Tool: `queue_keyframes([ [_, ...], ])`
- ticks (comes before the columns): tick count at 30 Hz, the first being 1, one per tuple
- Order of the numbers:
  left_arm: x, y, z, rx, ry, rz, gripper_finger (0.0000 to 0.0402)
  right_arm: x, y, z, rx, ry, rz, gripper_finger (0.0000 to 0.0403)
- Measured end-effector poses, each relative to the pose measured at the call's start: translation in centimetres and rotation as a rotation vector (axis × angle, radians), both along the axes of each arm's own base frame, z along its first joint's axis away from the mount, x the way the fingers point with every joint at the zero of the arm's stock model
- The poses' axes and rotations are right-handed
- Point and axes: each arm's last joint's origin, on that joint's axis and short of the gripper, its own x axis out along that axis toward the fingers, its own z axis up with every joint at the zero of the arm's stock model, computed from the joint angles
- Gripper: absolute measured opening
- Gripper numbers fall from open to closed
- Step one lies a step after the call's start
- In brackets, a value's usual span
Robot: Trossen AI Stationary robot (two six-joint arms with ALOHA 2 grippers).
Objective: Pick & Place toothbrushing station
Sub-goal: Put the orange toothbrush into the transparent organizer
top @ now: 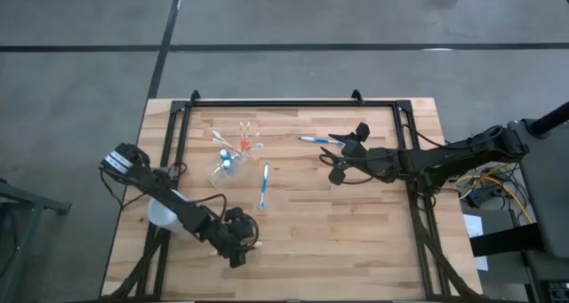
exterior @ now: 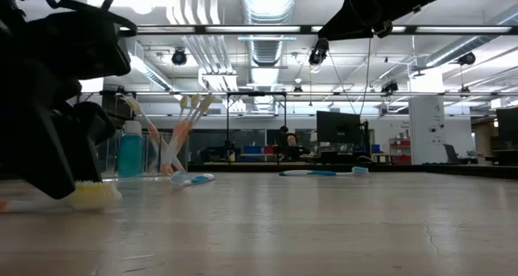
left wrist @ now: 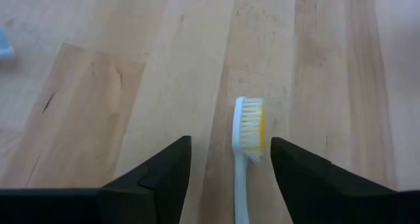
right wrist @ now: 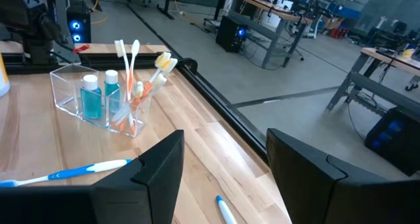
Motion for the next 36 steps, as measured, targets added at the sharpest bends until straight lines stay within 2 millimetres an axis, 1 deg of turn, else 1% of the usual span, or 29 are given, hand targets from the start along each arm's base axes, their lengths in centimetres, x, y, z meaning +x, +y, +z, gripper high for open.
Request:
queue_keyframes([
  [4, 0.00, 0.09, -0.03, -0.003, 0.004, -0.005, 0.0205, 0.00, 0.00, 0.00, 0.000, 0.000, 0.000, 0.0210],
  [8, 0.02, 0.12, -0.04, 0.001, 0.005, -0.007, 0.0184, 0.00, 0.00, 0.00, 0.000, 0.000, 0.000, 0.0210],
  [12, 0.06, 0.17, -0.14, 0.002, 0.007, -0.004, 0.0145, 0.00, 0.01, 0.00, 0.000, 0.000, 0.000, 0.0210],
  [21, 0.22, 0.10, -0.19, -0.020, 0.004, 0.000, 0.0038, 0.00, 0.00, 0.00, 0.000, 0.000, 0.000, 0.0210],
  [24, 0.23, 0.09, -0.19, -0.024, 0.004, 0.004, 0.0015, 0.00, 0.01, 0.00, 0.000, 0.000, 0.000, 0.0210],
  [27, 0.25, 0.09, -0.18, -0.025, 0.002, 0.005, 0.0011, 0.00, 0.01, 0.00, 0.000, 0.000, 0.000, 0.0210],
  [32, 0.33, 0.03, -0.11, -0.029, -0.010, 0.000, 0.0028, 0.00, 0.00, 0.00, 0.000, 0.000, 0.000, 0.0210],
  [36, 0.50, -0.05, 0.09, -0.032, -0.020, 0.003, 0.0023, 0.00, 0.00, 0.00, 0.000, 0.000, 0.000, 0.0210],
])
